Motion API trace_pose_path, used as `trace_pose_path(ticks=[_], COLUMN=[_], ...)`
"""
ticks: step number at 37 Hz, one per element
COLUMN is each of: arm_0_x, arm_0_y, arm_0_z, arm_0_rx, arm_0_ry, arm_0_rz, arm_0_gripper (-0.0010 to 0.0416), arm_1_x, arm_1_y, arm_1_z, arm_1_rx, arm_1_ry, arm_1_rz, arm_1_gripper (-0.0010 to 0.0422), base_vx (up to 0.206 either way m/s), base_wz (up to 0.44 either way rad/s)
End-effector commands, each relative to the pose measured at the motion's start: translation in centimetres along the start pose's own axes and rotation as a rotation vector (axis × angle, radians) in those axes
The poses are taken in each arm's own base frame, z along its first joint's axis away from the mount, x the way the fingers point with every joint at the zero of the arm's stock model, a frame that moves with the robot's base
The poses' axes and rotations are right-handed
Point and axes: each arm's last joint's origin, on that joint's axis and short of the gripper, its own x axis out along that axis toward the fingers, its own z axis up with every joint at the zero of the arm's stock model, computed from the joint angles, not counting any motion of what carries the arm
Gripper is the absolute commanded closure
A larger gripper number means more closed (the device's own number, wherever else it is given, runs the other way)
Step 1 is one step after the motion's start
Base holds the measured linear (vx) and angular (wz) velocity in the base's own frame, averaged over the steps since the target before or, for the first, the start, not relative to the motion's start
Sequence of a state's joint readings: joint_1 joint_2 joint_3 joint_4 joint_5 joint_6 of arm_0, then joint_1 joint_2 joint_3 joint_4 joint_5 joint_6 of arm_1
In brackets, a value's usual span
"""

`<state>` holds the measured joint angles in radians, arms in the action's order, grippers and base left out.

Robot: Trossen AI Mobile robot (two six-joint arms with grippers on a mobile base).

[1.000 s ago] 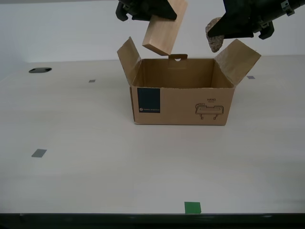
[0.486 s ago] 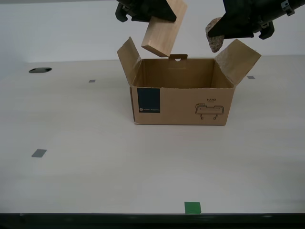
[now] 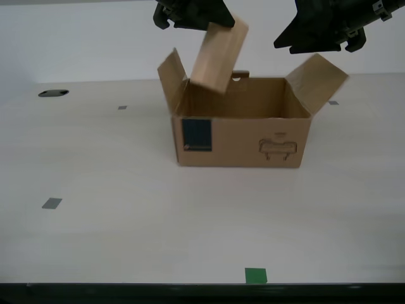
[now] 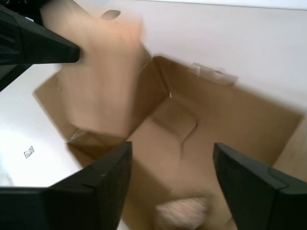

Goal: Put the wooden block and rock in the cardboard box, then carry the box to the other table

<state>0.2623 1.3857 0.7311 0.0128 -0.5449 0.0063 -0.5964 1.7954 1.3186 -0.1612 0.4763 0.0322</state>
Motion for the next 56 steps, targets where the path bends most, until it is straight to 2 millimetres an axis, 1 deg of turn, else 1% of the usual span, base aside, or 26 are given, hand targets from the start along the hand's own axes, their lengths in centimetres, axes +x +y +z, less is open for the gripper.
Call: trace_pose_path(ticks=[1, 6, 12, 20, 24, 28, 33, 39, 43, 50, 56], arm_0_x=[0.0, 0.0, 0.0, 0.0, -0.2, -0.6, -1.5, -2.7, -3.6, -5.5, -7.4], arm_0_y=[0.0, 0.0, 0.0, 0.0, 0.1, 0.4, 0.9, 1.7, 2.2, 3.4, 4.6], arm_0_z=[0.0, 0.0, 0.0, 0.1, 0.1, 0.6, 2.1, 4.9, 6.6, 9.6, 11.6], arm_0_rx=[0.006, 0.011, 0.012, 0.024, 0.052, 0.087, 0.103, 0.114, 0.121, 0.126, 0.136], arm_0_ry=[-0.002, -0.002, -0.002, -0.003, -0.008, -0.013, 0.011, 0.031, 0.042, 0.045, 0.06], arm_0_rz=[0.001, 0.001, 0.001, 0.002, 0.002, 0.002, 0.0, -0.001, -0.002, -0.003, -0.016], arm_0_gripper=[0.0121, 0.0076, 0.005, 0.0057, 0.0063, 0.0067, 0.0063, 0.0051, 0.0051, 0.0053, 0.0051], arm_1_x=[0.0, 0.0, 0.0, 0.0, -0.1, -0.6, -1.4, -2.5, -3.3, -4.9, -6.3], arm_1_y=[-0.1, -0.1, -0.1, 0.0, -0.1, -0.2, -0.4, -0.8, -1.2, -1.9, -2.6], arm_1_z=[0.1, 0.1, 0.1, 0.1, 0.2, 0.9, 2.2, 4.1, 5.3, 6.9, 8.1], arm_1_rx=[0.004, 0.004, 0.004, 0.0, -0.051, -0.108, -0.123, -0.123, -0.127, -0.146, -0.158], arm_1_ry=[-0.003, -0.004, -0.004, -0.005, -0.003, 0.025, 0.05, 0.05, 0.056, 0.092, 0.119], arm_1_rz=[-0.003, -0.003, -0.003, -0.003, -0.003, 0.0, 0.002, 0.003, 0.004, 0.005, 0.007], arm_1_gripper=[0.0191, 0.0165, 0.0144, 0.014, 0.014, 0.014, 0.014, 0.014, 0.014, 0.014, 0.014], base_vx=[0.0, 0.0, 0.0, 0.0, 0.0, 0.0, 0.0, 0.0, 0.0, 0.0, 0.0], base_wz=[0.0, 0.0, 0.0, 0.0, 0.0, 0.0, 0.0, 0.0, 0.0, 0.0, 0.0])
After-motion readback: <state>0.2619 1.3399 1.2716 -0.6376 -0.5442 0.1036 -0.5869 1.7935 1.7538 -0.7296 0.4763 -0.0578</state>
